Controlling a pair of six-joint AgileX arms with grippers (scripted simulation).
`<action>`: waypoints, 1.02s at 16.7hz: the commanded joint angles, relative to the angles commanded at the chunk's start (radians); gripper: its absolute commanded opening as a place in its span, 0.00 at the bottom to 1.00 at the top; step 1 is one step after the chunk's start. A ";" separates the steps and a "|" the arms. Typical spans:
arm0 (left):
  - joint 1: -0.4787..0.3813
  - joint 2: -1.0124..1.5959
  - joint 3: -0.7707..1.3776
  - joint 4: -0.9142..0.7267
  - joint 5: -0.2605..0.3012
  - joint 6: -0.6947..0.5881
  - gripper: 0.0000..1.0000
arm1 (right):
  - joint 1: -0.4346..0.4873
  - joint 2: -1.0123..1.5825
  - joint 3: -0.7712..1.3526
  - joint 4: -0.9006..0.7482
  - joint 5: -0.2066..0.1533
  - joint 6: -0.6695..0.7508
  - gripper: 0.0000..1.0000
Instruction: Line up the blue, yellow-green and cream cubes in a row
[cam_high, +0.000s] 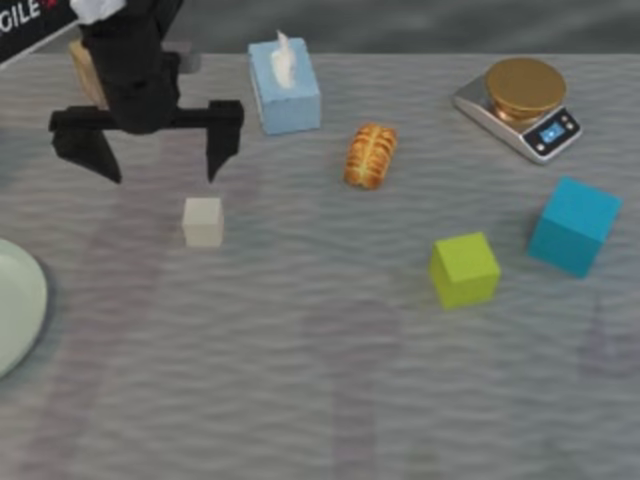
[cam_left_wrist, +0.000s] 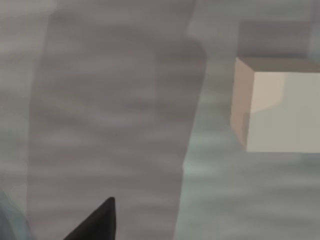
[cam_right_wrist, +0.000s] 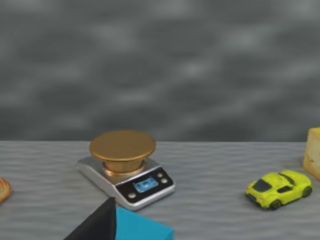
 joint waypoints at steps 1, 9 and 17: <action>-0.007 0.050 0.055 -0.025 0.001 -0.007 1.00 | 0.000 0.000 0.000 0.000 0.000 0.000 1.00; -0.024 0.167 0.190 -0.083 0.005 -0.025 1.00 | 0.000 0.000 0.000 0.000 0.000 0.000 1.00; -0.022 0.225 0.047 0.128 0.006 -0.022 1.00 | 0.000 0.000 0.000 0.000 0.000 0.000 1.00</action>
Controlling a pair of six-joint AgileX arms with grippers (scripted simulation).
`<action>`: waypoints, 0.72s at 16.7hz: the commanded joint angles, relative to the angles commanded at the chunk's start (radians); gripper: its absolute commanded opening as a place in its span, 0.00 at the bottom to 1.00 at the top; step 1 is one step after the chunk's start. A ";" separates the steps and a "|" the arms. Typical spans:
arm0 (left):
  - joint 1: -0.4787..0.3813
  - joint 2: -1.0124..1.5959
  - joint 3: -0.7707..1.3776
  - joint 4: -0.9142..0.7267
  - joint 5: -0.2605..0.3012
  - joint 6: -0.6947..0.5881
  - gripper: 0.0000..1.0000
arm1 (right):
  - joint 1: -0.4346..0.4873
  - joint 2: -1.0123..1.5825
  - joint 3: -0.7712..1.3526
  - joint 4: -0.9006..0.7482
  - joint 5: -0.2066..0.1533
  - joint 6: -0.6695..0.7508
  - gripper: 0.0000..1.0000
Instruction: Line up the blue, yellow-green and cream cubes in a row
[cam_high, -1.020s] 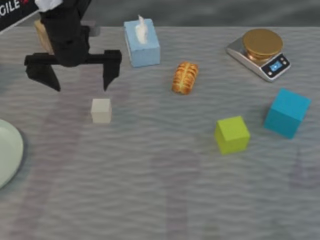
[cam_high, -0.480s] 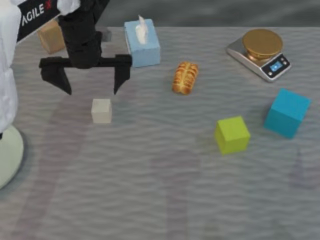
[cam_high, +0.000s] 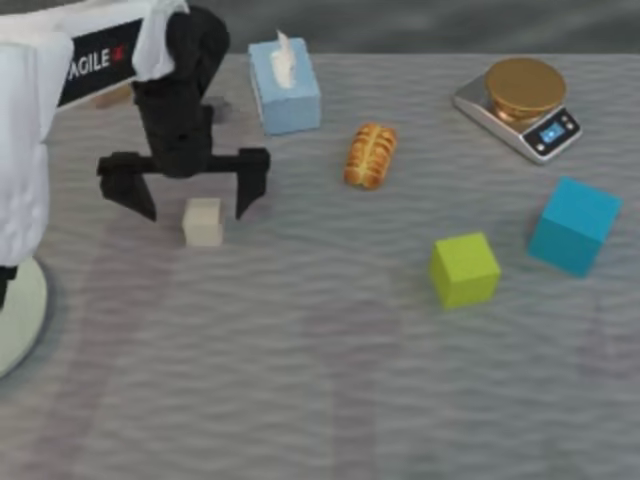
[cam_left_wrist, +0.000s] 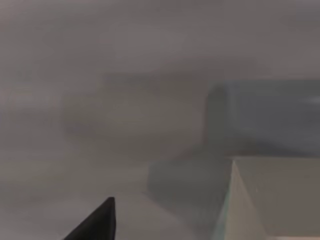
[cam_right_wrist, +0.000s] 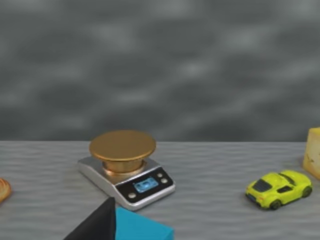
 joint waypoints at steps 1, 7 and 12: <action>0.000 0.012 -0.025 0.035 0.000 0.000 1.00 | 0.000 0.000 0.000 0.000 0.000 0.000 1.00; -0.001 0.030 -0.058 0.078 0.000 -0.001 1.00 | 0.000 0.000 0.000 0.000 0.000 0.000 1.00; -0.001 0.030 -0.058 0.078 0.000 -0.001 0.62 | 0.000 0.000 0.000 0.000 0.000 0.000 1.00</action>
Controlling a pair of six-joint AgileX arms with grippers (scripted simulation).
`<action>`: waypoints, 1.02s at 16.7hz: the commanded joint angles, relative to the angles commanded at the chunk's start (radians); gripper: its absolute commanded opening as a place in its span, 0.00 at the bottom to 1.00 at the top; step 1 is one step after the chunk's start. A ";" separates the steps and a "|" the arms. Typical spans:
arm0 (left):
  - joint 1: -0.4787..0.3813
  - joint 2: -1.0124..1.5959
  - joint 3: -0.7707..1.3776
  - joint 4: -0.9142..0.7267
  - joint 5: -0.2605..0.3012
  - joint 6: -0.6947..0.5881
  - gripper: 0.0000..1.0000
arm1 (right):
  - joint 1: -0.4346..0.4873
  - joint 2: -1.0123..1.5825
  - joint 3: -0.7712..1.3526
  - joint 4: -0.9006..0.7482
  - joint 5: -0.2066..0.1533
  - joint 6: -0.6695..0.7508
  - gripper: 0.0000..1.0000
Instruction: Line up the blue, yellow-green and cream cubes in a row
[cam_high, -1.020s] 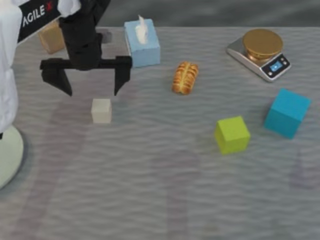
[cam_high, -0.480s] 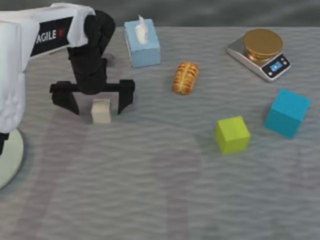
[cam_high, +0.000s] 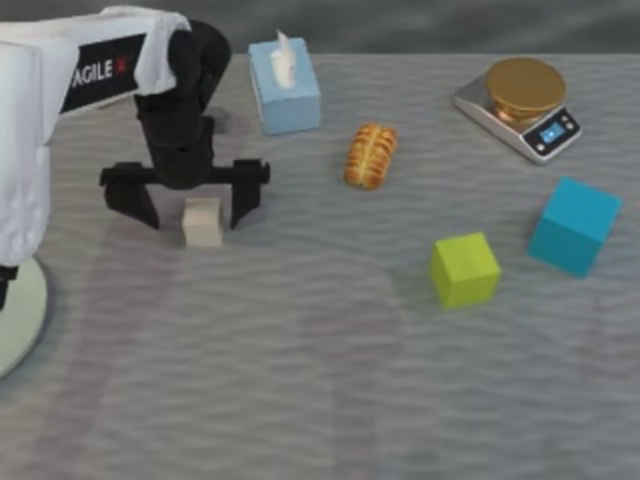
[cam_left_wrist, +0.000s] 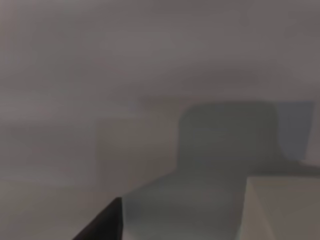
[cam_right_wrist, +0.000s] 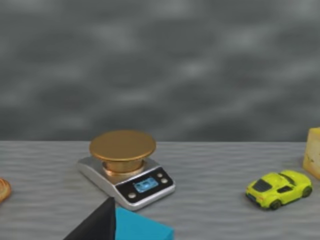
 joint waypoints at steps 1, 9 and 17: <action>0.000 0.000 0.000 0.000 0.000 0.000 0.55 | 0.000 0.000 0.000 0.000 0.000 0.000 1.00; 0.000 0.000 0.000 0.000 0.000 0.000 0.00 | 0.000 0.000 0.000 0.000 0.000 0.000 1.00; 0.003 -0.034 0.007 -0.010 -0.009 0.006 0.00 | 0.000 0.000 0.000 0.000 0.000 0.000 1.00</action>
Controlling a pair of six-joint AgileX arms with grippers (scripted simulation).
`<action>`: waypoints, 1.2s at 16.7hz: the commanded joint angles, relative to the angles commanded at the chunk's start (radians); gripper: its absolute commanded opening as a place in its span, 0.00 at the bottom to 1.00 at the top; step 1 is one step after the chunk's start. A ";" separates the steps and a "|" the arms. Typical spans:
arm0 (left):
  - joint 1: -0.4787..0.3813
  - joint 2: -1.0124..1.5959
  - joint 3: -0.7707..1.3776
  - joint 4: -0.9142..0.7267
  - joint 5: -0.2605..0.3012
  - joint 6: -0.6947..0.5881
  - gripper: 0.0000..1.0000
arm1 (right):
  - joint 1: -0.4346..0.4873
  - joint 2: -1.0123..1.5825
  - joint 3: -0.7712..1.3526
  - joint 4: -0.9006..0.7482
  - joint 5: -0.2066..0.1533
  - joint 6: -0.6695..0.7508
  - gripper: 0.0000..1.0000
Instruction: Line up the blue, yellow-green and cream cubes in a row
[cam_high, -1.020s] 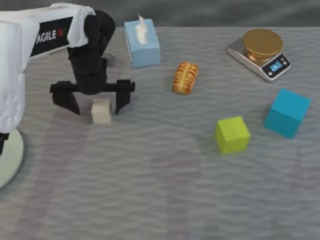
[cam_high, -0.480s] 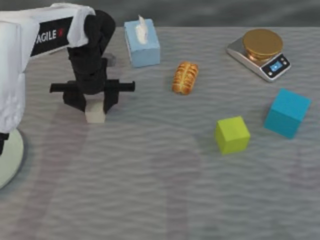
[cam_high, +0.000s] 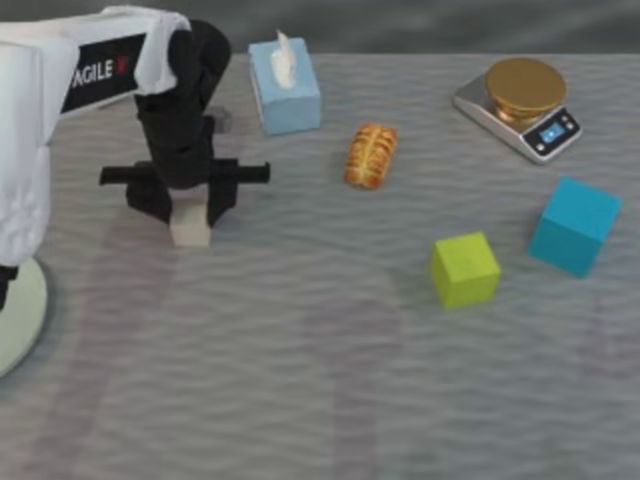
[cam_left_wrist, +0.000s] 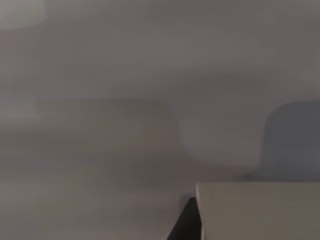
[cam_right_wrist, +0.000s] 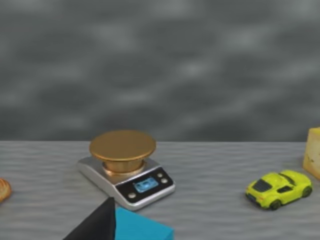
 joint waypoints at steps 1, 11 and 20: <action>0.000 -0.001 0.003 -0.003 0.000 0.000 0.00 | 0.000 0.000 0.000 0.000 0.000 0.000 1.00; 0.019 -0.065 0.164 -0.229 -0.001 -0.002 0.00 | 0.000 0.000 0.000 0.000 0.000 0.000 1.00; -0.205 -0.033 0.230 -0.277 -0.008 -0.219 0.00 | 0.000 0.000 0.000 0.000 0.000 0.000 1.00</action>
